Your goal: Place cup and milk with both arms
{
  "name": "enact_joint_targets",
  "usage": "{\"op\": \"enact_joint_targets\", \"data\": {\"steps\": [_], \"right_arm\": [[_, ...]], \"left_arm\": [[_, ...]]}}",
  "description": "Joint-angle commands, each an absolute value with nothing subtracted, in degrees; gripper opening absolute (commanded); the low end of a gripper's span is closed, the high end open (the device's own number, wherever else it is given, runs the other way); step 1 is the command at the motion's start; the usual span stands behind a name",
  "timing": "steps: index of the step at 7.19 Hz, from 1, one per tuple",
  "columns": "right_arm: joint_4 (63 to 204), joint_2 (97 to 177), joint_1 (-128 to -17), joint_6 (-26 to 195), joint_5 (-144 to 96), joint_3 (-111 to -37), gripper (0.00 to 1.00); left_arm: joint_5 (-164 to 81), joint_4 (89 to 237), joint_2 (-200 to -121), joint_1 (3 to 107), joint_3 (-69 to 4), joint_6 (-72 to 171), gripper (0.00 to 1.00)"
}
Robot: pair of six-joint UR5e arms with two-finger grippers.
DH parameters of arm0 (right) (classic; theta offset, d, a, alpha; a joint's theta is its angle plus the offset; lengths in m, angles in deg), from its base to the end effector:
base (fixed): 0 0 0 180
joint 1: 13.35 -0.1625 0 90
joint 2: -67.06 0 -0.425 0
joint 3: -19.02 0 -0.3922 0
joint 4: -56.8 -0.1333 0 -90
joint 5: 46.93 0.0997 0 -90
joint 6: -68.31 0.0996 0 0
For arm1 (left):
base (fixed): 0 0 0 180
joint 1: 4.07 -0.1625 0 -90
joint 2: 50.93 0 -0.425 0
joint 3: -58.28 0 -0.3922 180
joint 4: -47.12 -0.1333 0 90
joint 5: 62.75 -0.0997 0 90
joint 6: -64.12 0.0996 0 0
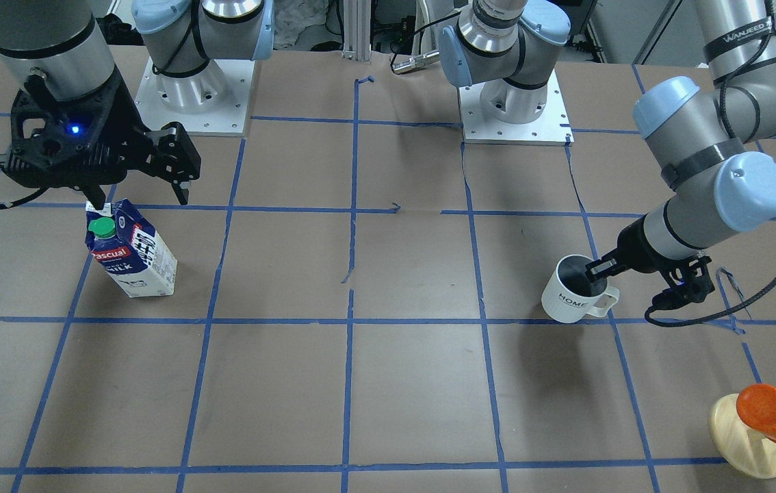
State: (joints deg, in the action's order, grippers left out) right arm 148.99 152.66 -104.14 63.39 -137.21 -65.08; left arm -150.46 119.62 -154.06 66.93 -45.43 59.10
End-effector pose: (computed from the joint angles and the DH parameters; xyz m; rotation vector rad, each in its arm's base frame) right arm 0.1401 -0.5287 0.5035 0.1558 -3.1289 0.1006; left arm 0.0423 -0.5446 0.2849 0.6443 -3.0044 -0.2417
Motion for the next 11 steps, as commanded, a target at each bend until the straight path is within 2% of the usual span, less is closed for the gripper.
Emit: {"op": "enact_joint_targets", "data": {"steps": [1, 3, 11], "right_arm": [[149.00, 152.66, -104.14, 63.39, -137.19, -65.09, 1.00], [149.00, 152.66, -104.14, 63.39, -137.19, -65.09, 1.00], [149.00, 152.66, -104.05, 63.12, -136.93, -65.09, 1.00]], "left_arm": [[-146.98, 122.35, -152.71, 70.79, -39.40, 50.20, 0.00], [-146.69, 123.58, -154.28, 78.60, -33.77, 38.24, 0.00], [-141.60, 116.21, -164.82, 98.84, -33.04, 6.05, 0.00]]}}
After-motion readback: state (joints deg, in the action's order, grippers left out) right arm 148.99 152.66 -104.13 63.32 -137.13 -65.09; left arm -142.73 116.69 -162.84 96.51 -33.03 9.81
